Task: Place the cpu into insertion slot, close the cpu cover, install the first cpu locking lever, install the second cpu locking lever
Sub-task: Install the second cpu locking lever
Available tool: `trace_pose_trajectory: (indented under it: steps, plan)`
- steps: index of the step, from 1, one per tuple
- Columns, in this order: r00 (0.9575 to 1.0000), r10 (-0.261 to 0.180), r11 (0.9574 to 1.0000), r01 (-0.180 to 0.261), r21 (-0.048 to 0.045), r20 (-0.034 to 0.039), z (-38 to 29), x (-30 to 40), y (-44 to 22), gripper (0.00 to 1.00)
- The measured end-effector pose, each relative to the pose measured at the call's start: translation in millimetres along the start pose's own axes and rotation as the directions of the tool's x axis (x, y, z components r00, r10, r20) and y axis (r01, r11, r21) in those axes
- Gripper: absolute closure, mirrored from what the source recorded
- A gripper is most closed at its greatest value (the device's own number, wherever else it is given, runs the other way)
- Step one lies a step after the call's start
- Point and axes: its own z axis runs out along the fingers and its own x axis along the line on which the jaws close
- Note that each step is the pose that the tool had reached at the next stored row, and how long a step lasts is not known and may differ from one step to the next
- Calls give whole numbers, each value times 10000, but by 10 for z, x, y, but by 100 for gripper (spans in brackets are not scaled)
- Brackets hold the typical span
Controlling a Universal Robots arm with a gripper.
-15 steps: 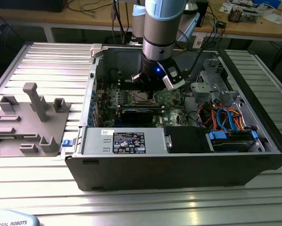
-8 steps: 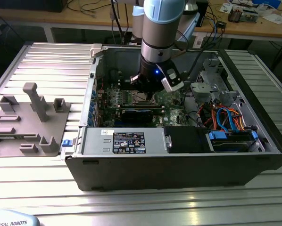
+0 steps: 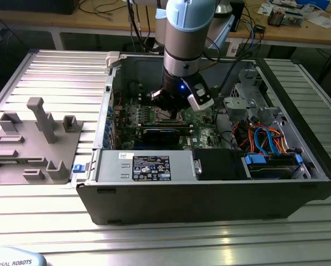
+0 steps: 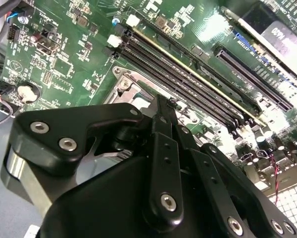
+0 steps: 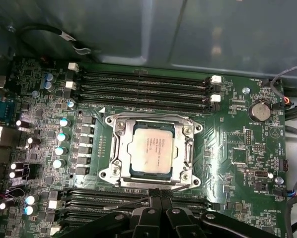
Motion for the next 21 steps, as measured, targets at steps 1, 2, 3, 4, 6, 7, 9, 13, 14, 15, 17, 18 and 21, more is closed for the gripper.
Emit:
trace_pose_trajectory:
  steps: [1, 2, 3, 4, 6, 7, 9, 13, 14, 15, 17, 18, 21]
  plan:
    - [10000, 0, 10000, 0, -2, 1, 2, 2, -1, 89]
    - [10000, 0, 10000, 0, -2, 1, 2, 5, -3, 89]
    - [10000, 1, 10000, -1, 0, 0, 3, 9, -5, 89]
    - [10000, 1, 10000, -1, 1, 0, 5, 14, -6, 89]
    - [10000, 0, 10000, 0, 0, 1, 10, 28, -8, 89]
    - [10000, 0, 10000, 0, 1, 0, 14, 35, -9, 89]
    - [10000, -2, 10000, 2, 34, -2, 22, 50, -9, 89]
    - [10000, -2, 10000, 2, 85, -5, 39, 81, -9, 89]
    - [10000, -2, 10000, 2, 85, -5, 42, 89, -9, 89]
    - [10000, -2, 10000, 2, 86, -5, 46, 98, -9, 89]
    - [10000, -3, 10000, 3, 84, -5, 55, 106, -10, 89]
    - [10000, -2, 10000, 2, 85, -5, 58, 110, -10, 89]
    - [10000, -3, 10000, 3, 84, -5, 66, 115, -11, 89]
